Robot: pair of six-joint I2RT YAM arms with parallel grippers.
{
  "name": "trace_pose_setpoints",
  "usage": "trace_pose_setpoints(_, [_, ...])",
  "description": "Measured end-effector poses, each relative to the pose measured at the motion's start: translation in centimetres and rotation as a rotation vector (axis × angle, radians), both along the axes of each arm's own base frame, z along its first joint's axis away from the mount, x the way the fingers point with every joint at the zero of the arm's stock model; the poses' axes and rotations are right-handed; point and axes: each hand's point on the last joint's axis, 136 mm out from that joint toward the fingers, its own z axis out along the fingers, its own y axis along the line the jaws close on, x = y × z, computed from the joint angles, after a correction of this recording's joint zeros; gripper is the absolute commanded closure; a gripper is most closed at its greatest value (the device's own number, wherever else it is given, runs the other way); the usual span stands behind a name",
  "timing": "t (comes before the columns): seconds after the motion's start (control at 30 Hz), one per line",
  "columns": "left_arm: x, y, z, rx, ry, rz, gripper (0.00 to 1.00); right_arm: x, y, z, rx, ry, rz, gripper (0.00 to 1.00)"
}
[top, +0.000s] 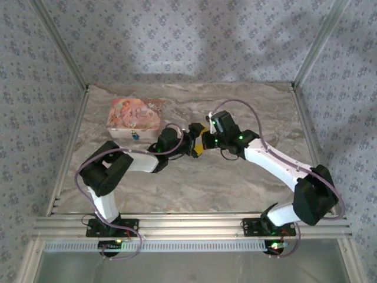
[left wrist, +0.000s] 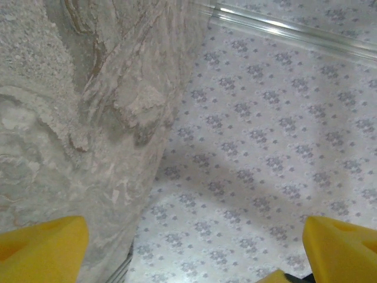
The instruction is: Unlock the padlock with the key
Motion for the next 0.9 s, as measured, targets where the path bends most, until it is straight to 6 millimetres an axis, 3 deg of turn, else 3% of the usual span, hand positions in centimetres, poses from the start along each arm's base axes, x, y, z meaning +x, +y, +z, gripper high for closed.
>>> trace_pose_setpoints(0.27, [0.3, -0.1, 1.6, -0.063, -0.023, 0.026, 0.10, 0.2, 0.9, 0.1, 0.050, 0.012, -0.009, 1.00])
trace_pose_setpoints(0.57, [0.5, 0.2, 1.7, -0.074, -0.024, 0.049, 0.22, 0.0, 0.9, -0.2, 0.064, 0.029, -0.026, 1.00])
trace_pose_setpoints(0.9, [0.7, 0.4, 1.5, -0.070, -0.023, 0.063, 0.28, -0.2, 0.4, -1.1, 0.049, 0.051, -0.045, 1.00])
